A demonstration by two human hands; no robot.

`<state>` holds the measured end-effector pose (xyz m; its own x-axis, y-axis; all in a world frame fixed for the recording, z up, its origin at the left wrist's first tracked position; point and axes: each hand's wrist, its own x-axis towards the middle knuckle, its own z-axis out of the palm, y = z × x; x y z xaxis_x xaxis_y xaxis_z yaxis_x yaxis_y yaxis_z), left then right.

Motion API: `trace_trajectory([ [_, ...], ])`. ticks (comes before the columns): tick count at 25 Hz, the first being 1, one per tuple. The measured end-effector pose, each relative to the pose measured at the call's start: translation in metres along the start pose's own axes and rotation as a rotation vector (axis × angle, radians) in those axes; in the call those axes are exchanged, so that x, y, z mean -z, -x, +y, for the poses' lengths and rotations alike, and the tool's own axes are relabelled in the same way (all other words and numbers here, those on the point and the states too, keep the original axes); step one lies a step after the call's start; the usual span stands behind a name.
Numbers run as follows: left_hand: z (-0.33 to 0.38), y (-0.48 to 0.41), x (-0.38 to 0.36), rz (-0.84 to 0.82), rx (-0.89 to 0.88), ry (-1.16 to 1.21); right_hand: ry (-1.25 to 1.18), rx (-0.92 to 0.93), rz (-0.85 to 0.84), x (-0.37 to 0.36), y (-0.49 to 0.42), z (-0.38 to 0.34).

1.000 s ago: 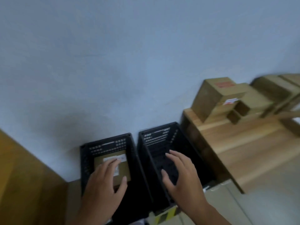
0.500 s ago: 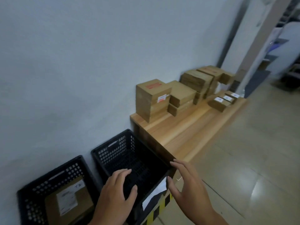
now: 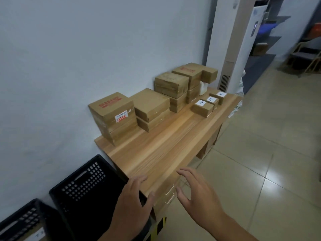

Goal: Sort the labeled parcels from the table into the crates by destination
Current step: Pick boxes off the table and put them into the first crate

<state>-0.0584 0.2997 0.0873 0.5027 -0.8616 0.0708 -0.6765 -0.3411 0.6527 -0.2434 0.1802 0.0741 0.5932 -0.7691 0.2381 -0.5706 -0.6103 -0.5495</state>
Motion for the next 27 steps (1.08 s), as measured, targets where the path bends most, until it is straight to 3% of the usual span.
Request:
trace_trajectory([
  [8,0.031,-0.090,-0.059,-0.047,-0.045,-0.062,0.065,0.056,-0.019,0.018,-0.065,0.094],
  [14,0.034,-0.188,-0.095,0.109,0.075,0.016,0.227,0.236,-0.064,0.027,-0.157,0.143],
  [21,0.017,-0.306,-0.110,0.135,0.155,-0.006,0.430,0.359,-0.082,0.019,-0.294,0.185],
  [27,-0.012,-0.358,-0.100,0.200,0.373,-0.016,0.368,0.403,-0.139,-0.013,-0.391,0.214],
])
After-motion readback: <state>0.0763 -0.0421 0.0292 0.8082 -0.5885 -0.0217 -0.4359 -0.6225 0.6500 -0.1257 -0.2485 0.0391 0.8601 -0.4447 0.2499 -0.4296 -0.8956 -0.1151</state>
